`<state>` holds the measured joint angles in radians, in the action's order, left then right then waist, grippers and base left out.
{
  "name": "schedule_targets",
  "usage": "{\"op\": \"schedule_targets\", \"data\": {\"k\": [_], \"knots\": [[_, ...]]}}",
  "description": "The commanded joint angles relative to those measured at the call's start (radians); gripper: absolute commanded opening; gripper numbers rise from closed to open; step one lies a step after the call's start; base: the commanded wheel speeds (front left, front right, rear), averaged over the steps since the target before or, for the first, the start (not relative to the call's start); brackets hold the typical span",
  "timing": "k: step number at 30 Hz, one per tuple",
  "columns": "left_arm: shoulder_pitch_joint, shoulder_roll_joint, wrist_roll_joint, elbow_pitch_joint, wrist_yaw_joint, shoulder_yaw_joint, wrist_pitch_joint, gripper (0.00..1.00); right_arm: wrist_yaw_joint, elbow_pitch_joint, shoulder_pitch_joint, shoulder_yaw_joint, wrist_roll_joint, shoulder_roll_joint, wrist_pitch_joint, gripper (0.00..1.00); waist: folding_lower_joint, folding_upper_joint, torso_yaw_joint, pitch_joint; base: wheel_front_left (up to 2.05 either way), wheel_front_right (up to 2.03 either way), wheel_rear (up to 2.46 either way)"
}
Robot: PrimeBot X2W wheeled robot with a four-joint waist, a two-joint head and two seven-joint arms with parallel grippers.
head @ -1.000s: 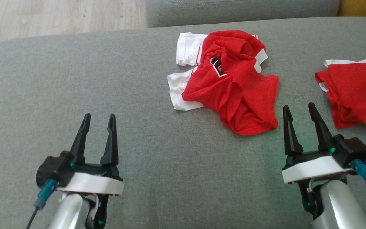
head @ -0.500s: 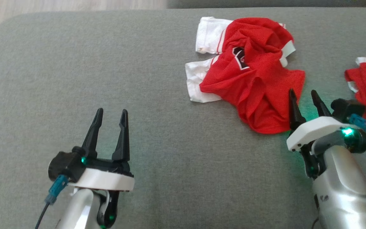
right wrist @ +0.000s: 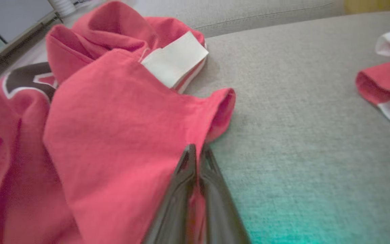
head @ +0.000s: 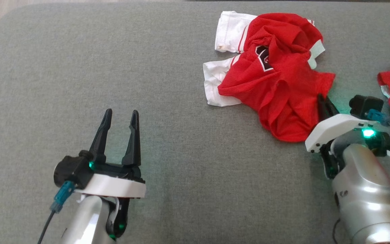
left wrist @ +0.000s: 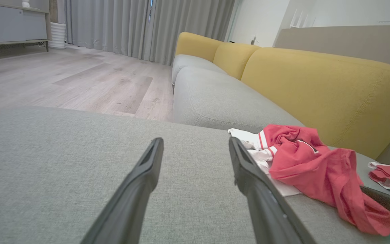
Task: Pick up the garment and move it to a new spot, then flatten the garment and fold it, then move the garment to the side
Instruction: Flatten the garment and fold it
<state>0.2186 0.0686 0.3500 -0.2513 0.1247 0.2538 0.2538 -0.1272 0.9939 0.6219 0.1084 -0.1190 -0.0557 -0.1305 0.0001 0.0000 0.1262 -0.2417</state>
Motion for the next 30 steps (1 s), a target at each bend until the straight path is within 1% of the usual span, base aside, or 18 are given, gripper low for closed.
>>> {"op": "schedule_targets", "data": {"k": [1,3,9,10,13,14,15,16,18,21,23,25,26,30], "knots": [[0.031,0.003,-0.009,0.028,0.006,-0.034,0.008,1.0,-0.003,-0.016,0.041,0.0,0.049,-0.009,-0.033,0.0,-0.0001,0.0,-0.005,0.004,0.0,0.0,0.0],[0.033,0.003,-0.007,0.029,0.006,-0.031,0.008,1.0,-0.003,-0.019,0.065,0.029,0.095,-0.042,-0.047,0.0,-0.0001,0.0,-0.006,0.007,0.0,0.0,0.0],[0.045,-0.001,0.001,0.032,0.006,-0.013,0.008,1.0,-0.003,-0.034,0.151,0.112,0.236,-0.179,-0.041,0.0,-0.0001,0.0,0.006,0.014,0.0,0.0,0.0],[0.045,-0.001,0.001,0.032,0.006,-0.013,0.008,1.0,-0.003,-0.034,0.151,0.112,0.236,-0.179,-0.041,0.0,-0.0001,0.0,0.006,0.014,0.0,0.0,0.0],[0.052,-0.002,0.004,0.032,0.006,-0.01,0.008,1.0,-0.003,-0.033,0.186,0.141,0.298,-0.212,-0.036,0.0,-0.0001,0.0,0.011,0.015,0.0,0.0,0.0],[0.053,-0.003,0.005,0.032,0.006,-0.01,0.008,1.0,-0.003,-0.031,0.195,0.148,0.317,-0.215,-0.036,0.95,-0.0001,0.0,0.01,0.016,0.0,0.0,0.0],[0.054,-0.003,0.005,0.03,0.006,-0.011,0.008,1.0,-0.003,-0.028,0.201,0.153,0.338,-0.215,-0.038,1.0,-0.0001,0.0,0.01,0.017,0.0,0.0,0.0],[0.054,-0.003,0.006,0.029,0.006,-0.012,0.008,1.0,-0.003,-0.026,0.206,0.155,0.358,-0.211,-0.041,1.0,-0.0001,0.0,0.008,0.019,0.0,0.0,0.0],[0.053,-0.003,0.005,0.029,0.006,-0.015,0.008,1.0,-0.003,-0.026,0.211,0.168,0.376,-0.18,-0.059,1.0,-0.0001,0.0,0.003,0.025,0.0,0.0,0.0],[0.049,-0.002,0.004,0.033,0.006,-0.023,0.008,1.0,-0.003,-0.035,0.2,0.164,0.382,-0.114,-0.097,1.0,-0.0001,0.0,-0.013,0.04,0.0,0.0,0.0],[0.043,0.0,0.003,0.036,0.006,-0.032,0.008,1.0,-0.003,-0.052,0.178,0.142,0.373,-0.065,-0.117,1.0,-0.0001,0.0,-0.027,0.052,0.0,0.0,0.0],[0.036,0.002,0.001,0.039,0.006,-0.042,0.008,1.0,-0.003,-0.081,0.147,0.101,0.341,-0.028,-0.127,1.0,-0.0001,0.0,-0.044,0.063,0.0,0.0,0.0],[0.028,0.003,0.001,0.043,0.006,-0.052,0.008,1.0,-0.003,-0.14,0.101,0.039,0.296,-0.007,-0.13,1.0,-0.0001,0.0,-0.063,0.075,0.0,0.0,0.0],[0.011,0.002,-0.001,0.049,0.006,-0.066,0.008,1.0,-0.003,-0.324,-0.051,-0.113,0.149,0.004,-0.131,1.0,-0.0001,0.0,-0.1,0.098,0.0,0.0,0.0]]}}
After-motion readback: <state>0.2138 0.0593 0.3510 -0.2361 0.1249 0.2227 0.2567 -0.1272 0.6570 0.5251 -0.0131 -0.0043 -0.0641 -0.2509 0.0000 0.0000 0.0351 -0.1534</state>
